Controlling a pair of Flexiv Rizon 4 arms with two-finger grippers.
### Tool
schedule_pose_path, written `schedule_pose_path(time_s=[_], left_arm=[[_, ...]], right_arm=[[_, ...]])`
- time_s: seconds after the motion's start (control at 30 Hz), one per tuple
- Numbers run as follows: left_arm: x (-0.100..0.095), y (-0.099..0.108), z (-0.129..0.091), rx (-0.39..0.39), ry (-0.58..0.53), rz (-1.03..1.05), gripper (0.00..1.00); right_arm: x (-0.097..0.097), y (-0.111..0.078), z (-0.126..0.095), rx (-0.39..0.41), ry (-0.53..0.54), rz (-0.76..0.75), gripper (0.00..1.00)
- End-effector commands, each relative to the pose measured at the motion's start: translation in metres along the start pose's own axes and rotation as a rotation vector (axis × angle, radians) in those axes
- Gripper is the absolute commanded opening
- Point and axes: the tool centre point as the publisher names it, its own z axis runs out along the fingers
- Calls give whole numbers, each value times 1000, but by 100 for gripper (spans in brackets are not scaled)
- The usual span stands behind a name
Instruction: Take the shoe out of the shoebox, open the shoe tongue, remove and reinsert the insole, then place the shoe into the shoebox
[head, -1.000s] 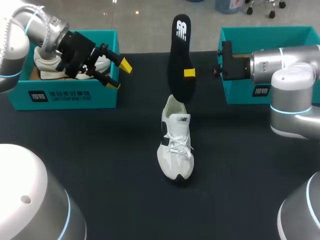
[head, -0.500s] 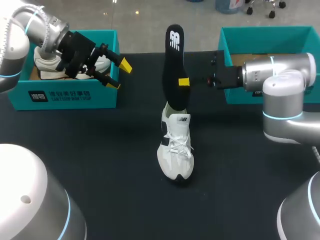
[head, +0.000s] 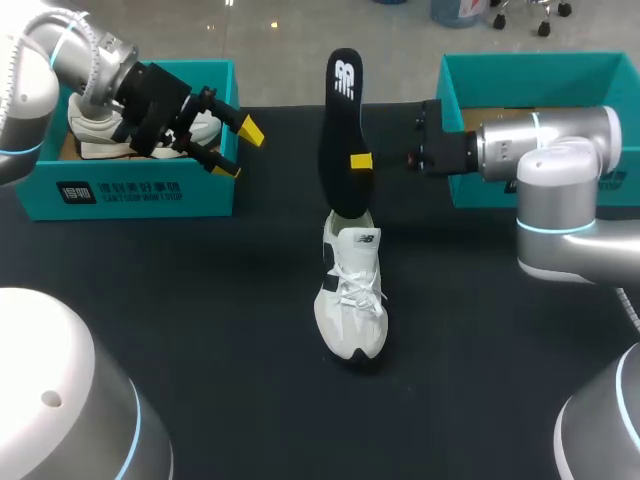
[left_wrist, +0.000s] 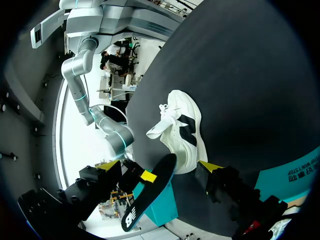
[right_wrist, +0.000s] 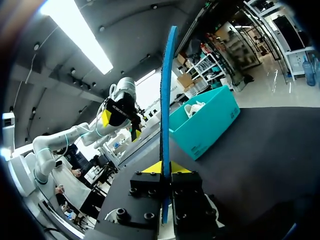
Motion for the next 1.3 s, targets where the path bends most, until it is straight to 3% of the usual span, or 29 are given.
schedule_pose_path(time_s=[0.03,0.27,0.83,1.3], left_arm=[[0,0,0,1,4,1,100],[0,0,0,1,4,1,100],[0,0,0,1,4,1,100],[0,0,0,1,4,1,100]], right_arm=[[1,-3,14,-16,0,3,0],[3,-16,23,-4,26,20,0],[-2,-31,20,20,8,41,0],[-6,-21,14,10,-14,23,0]])
